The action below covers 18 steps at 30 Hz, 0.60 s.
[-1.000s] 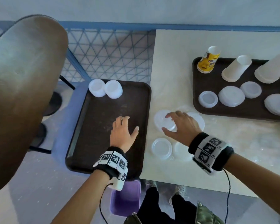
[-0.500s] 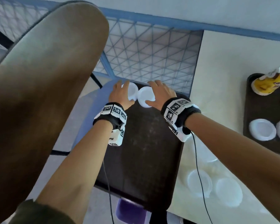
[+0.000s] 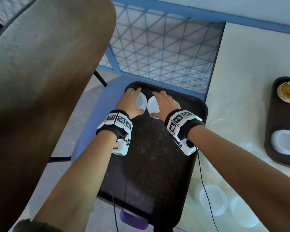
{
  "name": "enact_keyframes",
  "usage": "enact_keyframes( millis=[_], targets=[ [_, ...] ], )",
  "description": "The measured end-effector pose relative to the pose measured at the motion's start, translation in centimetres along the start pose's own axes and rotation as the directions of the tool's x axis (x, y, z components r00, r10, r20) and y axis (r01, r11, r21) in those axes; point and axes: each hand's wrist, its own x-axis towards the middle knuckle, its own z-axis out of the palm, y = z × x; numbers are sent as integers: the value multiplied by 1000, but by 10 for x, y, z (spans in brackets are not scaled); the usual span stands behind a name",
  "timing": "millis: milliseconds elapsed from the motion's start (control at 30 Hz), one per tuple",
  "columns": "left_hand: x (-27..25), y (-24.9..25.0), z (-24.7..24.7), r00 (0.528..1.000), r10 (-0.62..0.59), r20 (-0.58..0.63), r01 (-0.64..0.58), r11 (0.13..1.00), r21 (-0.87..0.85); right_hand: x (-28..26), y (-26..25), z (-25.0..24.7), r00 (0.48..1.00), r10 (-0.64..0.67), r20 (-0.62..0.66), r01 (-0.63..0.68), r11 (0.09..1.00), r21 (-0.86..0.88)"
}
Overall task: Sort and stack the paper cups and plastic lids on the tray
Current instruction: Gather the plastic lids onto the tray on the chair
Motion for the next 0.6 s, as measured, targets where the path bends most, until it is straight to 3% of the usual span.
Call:
enact_keyframes(
  millis=[333,600],
  targets=[
    [-99,-3,55,992,-113,49,113,994,-6,-70,-11,48,990,85,111,-94,992,78],
    [-129,-5,80,987,-161,22,161,987,-6,-92,-17,72,990,88,112,-84,996,-40]
  ],
)
